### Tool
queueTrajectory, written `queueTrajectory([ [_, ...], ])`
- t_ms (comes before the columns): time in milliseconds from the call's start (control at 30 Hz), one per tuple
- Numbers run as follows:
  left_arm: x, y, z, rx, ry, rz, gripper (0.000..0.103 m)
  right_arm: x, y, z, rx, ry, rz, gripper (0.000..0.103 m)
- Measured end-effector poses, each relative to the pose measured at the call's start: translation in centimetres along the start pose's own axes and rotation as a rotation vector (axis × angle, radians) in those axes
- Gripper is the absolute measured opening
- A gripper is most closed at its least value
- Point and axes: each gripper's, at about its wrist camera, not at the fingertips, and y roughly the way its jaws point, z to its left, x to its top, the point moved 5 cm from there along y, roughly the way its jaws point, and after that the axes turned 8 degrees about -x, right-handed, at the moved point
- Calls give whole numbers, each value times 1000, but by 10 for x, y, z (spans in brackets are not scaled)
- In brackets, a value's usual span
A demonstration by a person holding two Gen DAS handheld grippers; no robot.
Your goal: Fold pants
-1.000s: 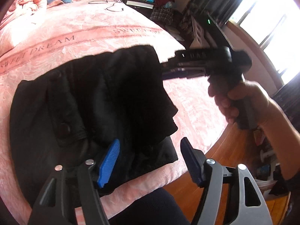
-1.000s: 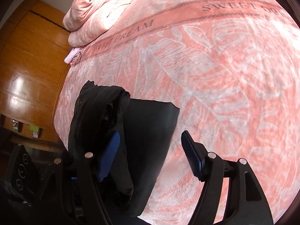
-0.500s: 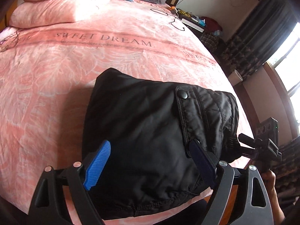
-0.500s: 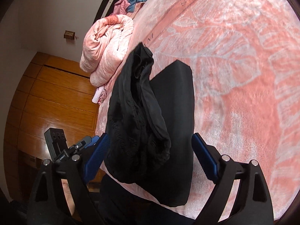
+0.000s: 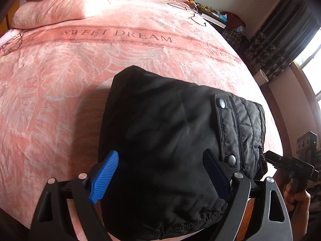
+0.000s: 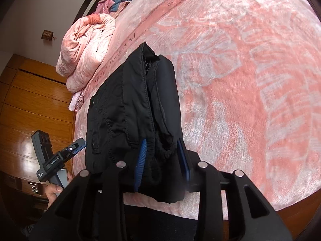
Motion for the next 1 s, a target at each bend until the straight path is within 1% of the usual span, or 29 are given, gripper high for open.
queueTrajectory([
  [67, 3, -10, -1, -11, 8, -25, 87, 0, -20, 15, 23, -22, -67, 32],
  [100, 3, -13, -2, -23, 7, -32, 87, -1, -26, 27, 58, -39, -88, 32],
  [133, 3, -15, -2, -36, 6, -38, 87, -2, -26, 40, 100, -59, -86, 32],
  [167, 3, -15, -2, -40, 7, -39, 87, -6, -21, 52, 137, -84, -65, 32],
  [200, 2, -13, -3, -40, 11, -36, 87, -10, -13, 60, 146, -112, -40, 32],
  [233, 0, -11, -2, -37, 12, -31, 87, -14, -3, 64, 127, -130, -20, 32],
  [300, -3, -5, 1, -41, 3, -18, 87, -21, 21, 51, 82, -107, 35, 32],
  [367, -9, 3, 6, -37, -11, 3, 87, -29, 36, 30, 49, -75, 57, 16],
  [400, -12, 7, 8, -35, -18, 15, 87, -32, 39, 17, 37, -43, 64, 0],
  [433, -15, 11, 10, -36, -23, 30, 87, -34, 39, 10, 53, -12, 76, 0],
  [467, -18, 13, 11, -39, -18, 34, 87, -33, 36, 9, 45, -5, 81, 0],
  [500, -19, 13, 11, -35, -7, 28, 87, -30, 29, 14, 32, -23, 80, 2],
  [533, -19, 12, 11, -36, 1, 23, 87, -25, 19, 22, 35, -45, 64, 17],
  [567, -18, 11, 12, -39, 3, 15, 87, -16, 8, 31, 43, -62, 30, 37],
  [600, -17, 9, 14, -39, 1, -2, 87, -2, -1, 41, 48, -73, -6, 42],
  [633, -15, 7, 15, -34, 2, -21, 87, 12, -6, 49, 56, -76, -31, 44],
  [700, -12, 6, 18, -25, -3, -38, 87, 43, -2, 63, 81, -72, -51, 44],
  [767, -10, 9, 21, -24, -16, -26, 88, 69, 15, 67, 96, -61, -40, 44],
  [833, -11, 14, 23, -14, -14, -15, 88, 87, 41, 61, 96, -28, 0, 45],
  [900, -12, 20, 25, -13, -16, -4, 88, 95, 68, 47, 46, 4, 35, 38],
  [933, -13, 22, 26, -15, -20, -4, 90, 96, 81, 37, 26, 26, 59, 27],
  [967, -13, 24, 27, -17, -23, -4, 91, 93, 90, 27, 6, 41, 75, 20],
  [1000, -13, 26, 27, -21, -26, -2, 92, 91, 98, 18, -8, 54, 88, 6],
])
